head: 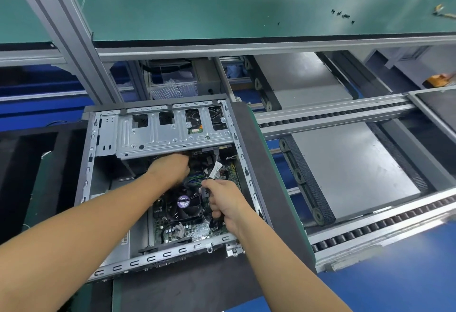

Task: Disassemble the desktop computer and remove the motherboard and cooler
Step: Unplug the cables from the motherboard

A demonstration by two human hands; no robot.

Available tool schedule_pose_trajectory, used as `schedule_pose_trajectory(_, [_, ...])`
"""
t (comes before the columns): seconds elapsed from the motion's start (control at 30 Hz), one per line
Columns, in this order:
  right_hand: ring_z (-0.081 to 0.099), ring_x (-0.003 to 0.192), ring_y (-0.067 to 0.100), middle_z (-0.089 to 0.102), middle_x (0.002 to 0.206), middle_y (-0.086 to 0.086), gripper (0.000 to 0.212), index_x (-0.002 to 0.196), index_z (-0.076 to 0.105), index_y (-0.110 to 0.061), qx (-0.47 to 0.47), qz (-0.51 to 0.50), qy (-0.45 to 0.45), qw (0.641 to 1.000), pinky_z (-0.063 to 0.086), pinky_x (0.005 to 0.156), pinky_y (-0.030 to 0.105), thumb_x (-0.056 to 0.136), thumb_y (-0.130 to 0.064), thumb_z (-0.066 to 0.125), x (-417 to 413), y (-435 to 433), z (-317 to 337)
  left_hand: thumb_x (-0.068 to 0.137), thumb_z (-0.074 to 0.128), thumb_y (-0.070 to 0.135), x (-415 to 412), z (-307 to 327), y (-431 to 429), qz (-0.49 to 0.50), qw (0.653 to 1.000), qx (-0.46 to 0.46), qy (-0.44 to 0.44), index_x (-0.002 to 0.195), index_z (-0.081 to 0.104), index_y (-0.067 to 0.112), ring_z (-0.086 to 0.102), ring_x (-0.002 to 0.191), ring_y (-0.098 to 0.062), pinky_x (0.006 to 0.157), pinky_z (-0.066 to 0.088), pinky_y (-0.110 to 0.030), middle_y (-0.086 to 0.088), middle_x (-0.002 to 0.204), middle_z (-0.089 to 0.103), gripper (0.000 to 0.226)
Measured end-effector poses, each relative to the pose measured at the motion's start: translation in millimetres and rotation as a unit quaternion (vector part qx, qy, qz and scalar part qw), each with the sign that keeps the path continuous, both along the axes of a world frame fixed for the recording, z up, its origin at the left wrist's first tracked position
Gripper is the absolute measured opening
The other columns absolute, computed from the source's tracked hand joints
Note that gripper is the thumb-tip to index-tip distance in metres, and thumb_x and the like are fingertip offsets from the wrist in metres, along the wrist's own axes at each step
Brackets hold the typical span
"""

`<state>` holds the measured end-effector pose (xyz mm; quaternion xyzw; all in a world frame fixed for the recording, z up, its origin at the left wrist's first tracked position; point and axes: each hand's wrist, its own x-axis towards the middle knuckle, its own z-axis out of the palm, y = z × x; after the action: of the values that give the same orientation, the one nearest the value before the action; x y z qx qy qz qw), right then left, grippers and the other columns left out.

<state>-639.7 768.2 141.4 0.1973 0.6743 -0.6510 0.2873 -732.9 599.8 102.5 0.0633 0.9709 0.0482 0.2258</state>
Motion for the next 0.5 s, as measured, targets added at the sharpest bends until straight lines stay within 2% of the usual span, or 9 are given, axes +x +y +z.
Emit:
schedule_pose_trajectory(0.1, [0.025,0.045,0.010,0.032,0.051,-0.010,0.015,0.096,0.061,-0.018,-0.017,-0.011,-0.002,1.000,0.024,0.042,0.023,0.095,-0.033,0.056,-2.1,-1.0,-1.0,0.091,0.048,0.026,15.5,3.2,-11.7,-0.002,0.996,0.029,0.083,0.085,0.051,0.015,0.052,0.075,-0.025,0.066,0.041,-0.034,-0.002,0.085,0.051,0.013])
schedule_pose_trajectory(0.17, [0.024,0.045,0.010,0.031,0.051,-0.010,0.016,0.096,0.058,-0.021,-0.029,-0.018,-0.008,0.999,0.022,0.042,0.023,0.094,-0.037,0.057,-3.0,-1.5,-1.2,0.094,0.044,0.025,25.9,6.8,-13.8,-0.003,0.992,0.032,0.123,0.102,0.060,0.015,0.055,0.082,-0.029,0.069,0.041,-0.035,-0.005,0.088,0.052,0.021])
schedule_pose_trajectory(0.2, [0.024,0.045,0.010,0.031,0.052,-0.010,0.018,0.095,0.057,-0.021,-0.033,-0.019,-0.010,0.999,0.022,0.042,0.023,0.094,-0.039,0.057,-3.4,-1.8,-1.5,0.095,0.043,0.023,30.5,9.6,-13.2,0.003,0.990,0.042,0.132,0.104,0.062,0.015,0.057,0.086,-0.031,0.071,0.042,-0.035,-0.007,0.091,0.055,0.023])
schedule_pose_trajectory(0.27, [0.023,0.043,0.010,0.030,0.051,-0.009,0.023,0.096,0.055,-0.020,-0.036,-0.023,-0.016,0.999,0.021,0.041,0.023,0.092,-0.043,0.057,-3.6,-3.3,-1.9,0.094,0.042,0.019,40.1,16.2,-12.0,0.036,0.984,0.110,0.132,0.091,0.062,0.014,0.056,0.086,-0.029,0.071,0.042,-0.035,-0.006,0.090,0.057,0.021])
schedule_pose_trajectory(0.37, [0.023,0.042,0.010,0.031,0.048,-0.010,0.042,0.095,0.054,-0.018,-0.024,-0.007,-0.020,0.999,0.021,0.040,0.023,0.086,-0.059,0.060,-4.7,-7.2,0.0,0.089,0.048,0.014,59.6,30.6,-17.1,0.118,0.937,0.304,0.121,0.066,0.045,0.012,0.043,0.060,-0.015,0.057,0.030,-0.033,0.003,0.062,0.048,0.024])
schedule_pose_trajectory(0.43, [0.023,0.042,0.011,0.029,0.049,-0.010,0.056,0.092,0.054,-0.017,-0.019,0.021,-0.011,1.000,0.021,0.041,0.023,0.079,-0.070,0.062,-5.2,-11.1,1.7,0.083,0.050,0.016,77.1,48.2,-19.4,0.093,0.905,0.390,0.140,0.061,0.036,0.013,0.031,0.055,-0.011,0.058,0.026,-0.033,0.005,0.055,0.035,0.026])
schedule_pose_trajectory(0.5, [0.022,0.044,0.011,0.028,0.052,-0.009,0.065,0.092,0.051,-0.017,-0.031,0.047,-0.001,0.998,0.020,0.042,0.023,0.071,-0.077,0.065,-4.3,-15.1,2.9,0.080,0.047,0.017,91.9,66.5,-19.4,0.067,0.879,0.445,0.161,0.061,0.031,0.013,0.027,0.057,-0.012,0.061,0.029,-0.033,0.003,0.056,0.029,0.025])
